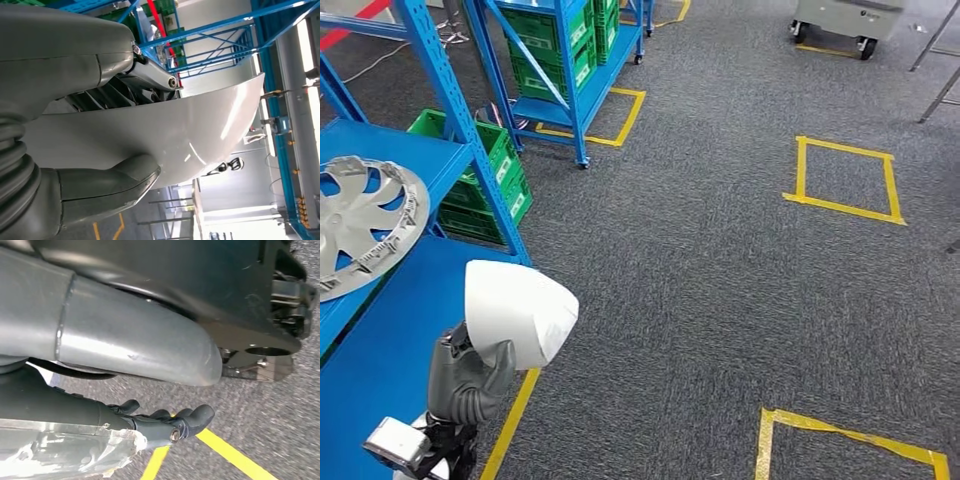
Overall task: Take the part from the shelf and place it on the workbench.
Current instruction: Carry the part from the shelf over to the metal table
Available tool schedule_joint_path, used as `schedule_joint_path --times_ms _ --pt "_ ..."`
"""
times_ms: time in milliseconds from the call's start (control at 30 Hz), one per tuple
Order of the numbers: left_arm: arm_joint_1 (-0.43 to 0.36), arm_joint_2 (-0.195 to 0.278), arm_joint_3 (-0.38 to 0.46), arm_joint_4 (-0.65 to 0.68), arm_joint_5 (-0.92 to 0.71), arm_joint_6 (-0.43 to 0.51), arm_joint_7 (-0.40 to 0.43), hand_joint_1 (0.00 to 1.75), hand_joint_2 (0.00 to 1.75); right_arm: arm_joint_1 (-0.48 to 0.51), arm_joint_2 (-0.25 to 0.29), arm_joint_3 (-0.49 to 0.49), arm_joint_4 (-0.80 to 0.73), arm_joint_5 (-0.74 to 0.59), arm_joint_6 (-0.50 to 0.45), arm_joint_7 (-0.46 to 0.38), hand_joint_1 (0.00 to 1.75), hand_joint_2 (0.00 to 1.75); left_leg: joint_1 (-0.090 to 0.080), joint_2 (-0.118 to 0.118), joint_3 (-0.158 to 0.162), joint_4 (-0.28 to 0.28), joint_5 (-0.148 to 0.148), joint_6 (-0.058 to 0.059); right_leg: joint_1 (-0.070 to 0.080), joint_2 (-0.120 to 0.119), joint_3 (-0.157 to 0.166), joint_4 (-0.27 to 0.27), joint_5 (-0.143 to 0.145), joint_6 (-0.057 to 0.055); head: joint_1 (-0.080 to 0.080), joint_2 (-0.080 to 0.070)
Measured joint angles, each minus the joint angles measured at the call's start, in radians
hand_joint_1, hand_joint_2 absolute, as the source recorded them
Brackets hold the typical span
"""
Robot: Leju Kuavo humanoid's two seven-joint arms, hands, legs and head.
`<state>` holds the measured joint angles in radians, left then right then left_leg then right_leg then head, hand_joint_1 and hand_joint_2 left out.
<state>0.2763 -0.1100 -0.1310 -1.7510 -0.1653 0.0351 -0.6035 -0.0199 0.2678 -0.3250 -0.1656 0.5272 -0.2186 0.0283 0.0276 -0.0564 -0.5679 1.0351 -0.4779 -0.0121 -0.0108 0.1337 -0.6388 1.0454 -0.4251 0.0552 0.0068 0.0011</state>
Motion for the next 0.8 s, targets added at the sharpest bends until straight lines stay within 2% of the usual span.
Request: schedule_joint_path --times_ms 33,100,133,167,200,233,267,333,367,400,467,500,533,600,667,700,733,767,800 --pt "0.000 -0.001 0.000 0.000 0.000 0.001 0.000 1.75 1.75 0.001 0.000 0.000 0.000 0.000 0.000 0.000 0.00 0.00 -0.001 0.013 0.001 -0.001 0.001 0.007 0.002 -0.032 -0.013 0.028 -0.017 0.003 0.004 0.000" --pt "0.002 -0.001 0.001 -0.001 -0.004 0.007 0.003 1.75 1.75 -0.001 0.000 0.000 0.000 0.001 -0.001 0.000 0.00 0.00 -0.006 0.042 0.003 -0.001 0.000 0.016 0.007 -0.103 -0.069 0.146 -0.078 0.007 0.009 0.000" --pt "0.003 -0.002 0.002 -0.001 -0.007 0.011 0.005 1.75 1.75 -0.003 0.000 0.000 0.000 0.001 -0.002 0.000 0.00 0.00 -0.009 0.058 0.003 -0.001 -0.001 0.019 0.007 -0.118 -0.103 0.216 -0.109 0.007 0.010 0.000" --pt "0.004 -0.002 0.003 -0.001 -0.009 0.015 0.008 1.75 1.75 -0.003 0.000 0.000 0.000 0.001 -0.004 0.000 0.00 0.00 -0.012 0.074 0.004 -0.001 -0.003 0.020 0.007 -0.124 -0.127 0.266 -0.126 0.006 0.010 0.000" --pt "0.004 -0.002 0.003 -0.001 -0.011 0.017 0.011 1.75 1.75 -0.002 0.000 0.000 0.000 0.002 -0.006 0.000 0.00 0.00 -0.014 0.090 0.005 -0.001 -0.004 0.022 0.007 -0.127 -0.134 0.282 -0.124 0.004 0.010 0.000" --pt "0.004 -0.002 0.004 -0.001 -0.012 0.018 0.013 1.75 1.75 -0.001 0.000 0.000 0.000 0.002 -0.007 0.000 0.00 0.00 -0.016 0.104 0.008 -0.001 -0.007 0.022 0.008 -0.130 -0.119 0.257 -0.104 0.000 0.010 0.000" --pt "0.004 -0.002 0.004 -0.001 -0.013 0.019 0.015 1.75 1.75 0.000 0.000 -0.001 0.000 0.003 -0.008 0.000 0.00 0.00 -0.018 0.117 0.011 -0.001 -0.010 0.022 0.010 -0.138 -0.086 0.198 -0.073 -0.005 0.010 0.000" --pt "0.004 -0.004 0.004 -0.001 -0.017 0.019 0.017 1.75 1.75 -0.001 0.000 -0.001 0.000 0.004 -0.008 0.001 0.00 0.00 -0.022 0.139 0.019 -0.001 -0.017 0.017 0.021 -0.180 -0.010 0.062 -0.024 -0.017 0.009 0.000" --pt "0.004 -0.005 0.004 -0.001 -0.019 0.019 0.018 1.75 1.75 -0.002 0.000 -0.001 0.000 0.004 -0.007 0.001 0.00 0.00 -0.024 0.148 0.022 -0.001 -0.020 0.013 0.026 -0.194 0.013 0.022 -0.012 -0.020 0.009 0.000" --pt "0.004 -0.006 0.004 -0.001 -0.021 0.019 0.018 1.75 1.75 -0.003 0.000 -0.001 0.000 0.004 -0.006 0.001 0.00 0.00 -0.025 0.157 0.024 -0.002 -0.021 0.008 0.031 -0.199 0.021 0.005 -0.010 -0.023 0.008 0.000" --pt "0.003 -0.007 0.004 -0.001 -0.023 0.019 0.019 1.75 1.75 -0.002 0.000 -0.001 0.000 0.005 -0.001 0.002 0.00 0.00 -0.024 0.171 0.028 -0.006 -0.022 -0.003 0.031 -0.175 0.020 -0.001 -0.004 -0.030 0.009 0.000" --pt "0.002 -0.007 0.004 -0.002 -0.025 0.019 0.019 1.75 1.75 -0.001 0.000 -0.001 0.000 0.006 0.001 0.003 0.00 0.00 -0.022 0.160 0.029 -0.003 -0.027 -0.008 0.029 -0.163 0.022 -0.009 0.000 -0.034 0.008 0.000" --pt "0.001 -0.007 0.004 -0.002 -0.026 0.020 0.019 1.75 1.75 -0.001 0.000 -0.002 -0.001 0.007 0.002 0.003 0.00 0.00 -0.021 0.138 0.023 0.013 -0.040 -0.013 0.025 -0.151 0.026 -0.017 0.004 -0.039 0.006 0.000" --pt "0.002 -0.007 0.004 -0.003 -0.028 0.021 0.019 1.75 1.75 -0.003 0.000 -0.002 -0.001 0.011 0.002 0.002 0.00 0.00 -0.018 0.083 -0.019 0.106 -0.090 -0.018 0.020 -0.126 0.033 -0.026 0.010 -0.045 0.001 0.000" --pt "0.004 -0.005 0.004 -0.003 -0.028 0.022 0.019 1.75 1.75 -0.005 0.000 -0.002 -0.001 0.013 0.002 0.001 0.00 0.00 -0.018 0.065 -0.082 0.220 -0.131 -0.022 0.019 -0.098 0.033 -0.027 0.011 -0.047 -0.002 0.000" --pt "0.004 -0.004 0.004 -0.003 -0.026 0.023 0.019 1.75 1.75 -0.005 0.000 -0.003 -0.001 0.015 0.002 0.001 0.00 0.00 -0.017 0.063 -0.101 0.244 -0.128 -0.024 0.018 -0.082 0.034 -0.027 0.011 -0.047 -0.002 0.000" --pt "0.004 -0.003 0.004 -0.003 -0.022 0.020 0.021 1.75 1.75 -0.005 0.000 -0.003 -0.001 0.017 0.002 0.000 0.00 0.00 -0.016 0.062 -0.103 0.234 -0.106 -0.025 0.017 -0.066 0.034 -0.026 0.011 -0.046 -0.002 0.000" --pt "0.003 -0.002 0.004 -0.003 -0.014 0.014 0.025 1.75 1.75 -0.005 0.000 -0.003 -0.001 0.018 0.002 0.000 0.00 0.00 -0.013 0.057 -0.088 0.192 -0.070 -0.027 0.015 -0.050 0.034 -0.025 0.011 -0.044 -0.002 0.000" --pt "0.002 -0.001 0.004 -0.002 -0.005 0.005 0.030 1.75 1.75 -0.005 0.000 -0.003 -0.001 0.019 0.002 -0.002 0.00 0.00 -0.008 0.038 -0.063 0.132 -0.032 -0.032 0.013 -0.034 0.033 -0.023 0.011 -0.039 -0.003 0.000"
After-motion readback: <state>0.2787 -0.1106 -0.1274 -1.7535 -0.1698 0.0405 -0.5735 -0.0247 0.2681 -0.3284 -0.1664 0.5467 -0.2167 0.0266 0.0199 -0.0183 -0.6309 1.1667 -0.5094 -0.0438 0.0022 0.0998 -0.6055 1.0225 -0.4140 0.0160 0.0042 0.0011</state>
